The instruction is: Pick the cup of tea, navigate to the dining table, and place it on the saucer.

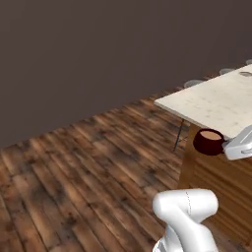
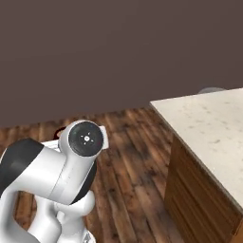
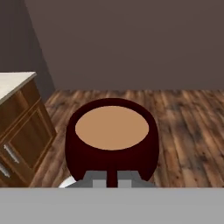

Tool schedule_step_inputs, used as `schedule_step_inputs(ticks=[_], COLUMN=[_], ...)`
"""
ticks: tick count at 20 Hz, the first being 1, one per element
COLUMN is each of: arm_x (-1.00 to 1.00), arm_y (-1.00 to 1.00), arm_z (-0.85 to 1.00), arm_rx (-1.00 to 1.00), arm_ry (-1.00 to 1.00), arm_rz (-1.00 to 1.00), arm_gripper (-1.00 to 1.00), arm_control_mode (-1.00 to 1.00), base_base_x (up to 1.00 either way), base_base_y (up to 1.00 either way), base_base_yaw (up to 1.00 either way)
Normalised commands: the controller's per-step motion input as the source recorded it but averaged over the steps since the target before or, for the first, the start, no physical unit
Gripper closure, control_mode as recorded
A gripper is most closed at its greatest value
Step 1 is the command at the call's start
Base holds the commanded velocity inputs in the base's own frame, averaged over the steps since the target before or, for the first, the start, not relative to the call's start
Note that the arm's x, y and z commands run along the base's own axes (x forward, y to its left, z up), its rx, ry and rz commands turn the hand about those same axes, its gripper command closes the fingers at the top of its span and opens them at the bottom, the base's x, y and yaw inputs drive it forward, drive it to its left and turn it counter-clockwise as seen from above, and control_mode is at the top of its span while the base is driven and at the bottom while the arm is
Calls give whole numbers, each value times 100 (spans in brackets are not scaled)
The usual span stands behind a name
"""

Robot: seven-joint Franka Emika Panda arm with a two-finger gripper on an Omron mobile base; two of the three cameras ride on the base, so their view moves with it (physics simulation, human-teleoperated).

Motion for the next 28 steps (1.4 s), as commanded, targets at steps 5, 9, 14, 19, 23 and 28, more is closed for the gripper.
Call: schedule_step_inputs(ticks=[5,9,14,19,23,28], arm_x=[0,0,0,0,0,0], arm_y=[0,0,0,0,0,0], arm_z=[0,0,0,0,0,0], arm_rx=[0,0,0,0,0,0], arm_ry=[0,0,0,0,0,0], arm_rz=[0,0,0,0,0,0], arm_gripper=[100,100,100,100,100,100], arm_control_mode=[100,100,100,100,100,100], base_base_x=[100,100,100,100,100,100], base_base_y=[100,99,97,96,99,100], base_base_yaw=[-30,-32,-33,-36,-36,-38])
